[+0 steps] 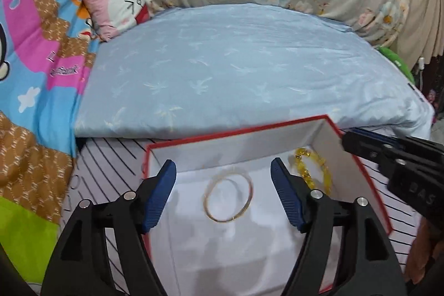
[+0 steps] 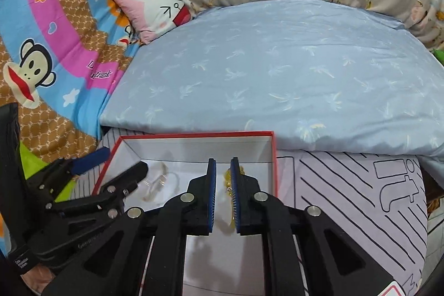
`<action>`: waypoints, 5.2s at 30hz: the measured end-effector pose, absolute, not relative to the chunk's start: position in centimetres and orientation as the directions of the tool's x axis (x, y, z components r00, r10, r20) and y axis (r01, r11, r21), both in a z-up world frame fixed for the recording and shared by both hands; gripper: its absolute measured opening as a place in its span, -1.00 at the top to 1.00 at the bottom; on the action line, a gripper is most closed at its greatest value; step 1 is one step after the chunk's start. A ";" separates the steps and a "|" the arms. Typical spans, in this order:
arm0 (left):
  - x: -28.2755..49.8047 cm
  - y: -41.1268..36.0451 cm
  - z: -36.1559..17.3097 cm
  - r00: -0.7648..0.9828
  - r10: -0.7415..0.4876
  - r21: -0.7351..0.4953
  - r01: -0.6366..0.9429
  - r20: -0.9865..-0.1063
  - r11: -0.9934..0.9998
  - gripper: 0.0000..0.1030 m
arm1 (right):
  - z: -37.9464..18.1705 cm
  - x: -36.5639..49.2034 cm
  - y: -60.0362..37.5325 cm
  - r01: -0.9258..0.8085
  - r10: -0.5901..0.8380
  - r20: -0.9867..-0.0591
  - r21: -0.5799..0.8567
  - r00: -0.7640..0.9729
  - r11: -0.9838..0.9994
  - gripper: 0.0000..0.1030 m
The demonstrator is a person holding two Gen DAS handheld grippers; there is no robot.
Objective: Organize jewelry
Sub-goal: 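Carry both bracelets into the red box and open both tools, then withdraw both tools from the box back toward the remaining bracelets, then grasp the dark purple bead cluster with left tool while right tool grasps the red bead bracelet, then carry both bracelets into the red box and open both tools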
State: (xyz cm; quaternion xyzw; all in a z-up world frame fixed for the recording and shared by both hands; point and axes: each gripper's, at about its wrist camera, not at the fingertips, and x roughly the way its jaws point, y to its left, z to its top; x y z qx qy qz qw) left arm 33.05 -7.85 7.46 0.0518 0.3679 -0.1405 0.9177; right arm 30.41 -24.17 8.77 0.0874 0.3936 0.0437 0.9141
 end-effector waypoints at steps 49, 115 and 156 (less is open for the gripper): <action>5.2 1.2 0.5 0.643 -0.200 -0.104 0.185 -0.740 0.977 -0.70 | 0.7 1.7 -20.7 0.069 0.078 -0.778 0.154 0.623 0.986 0.09; 4.2 2.0 0.5 0.597 -0.324 -0.230 0.230 -0.734 0.946 0.93 | 0.9 5.9 -21.3 0.082 0.052 -0.774 0.133 0.631 0.988 0.52; 15.6 -1.8 11.0 0.713 -0.358 -0.134 0.352 -0.602 0.926 0.93 | 14.3 13.5 -21.8 -0.043 0.099 -0.585 0.109 0.805 0.993 0.86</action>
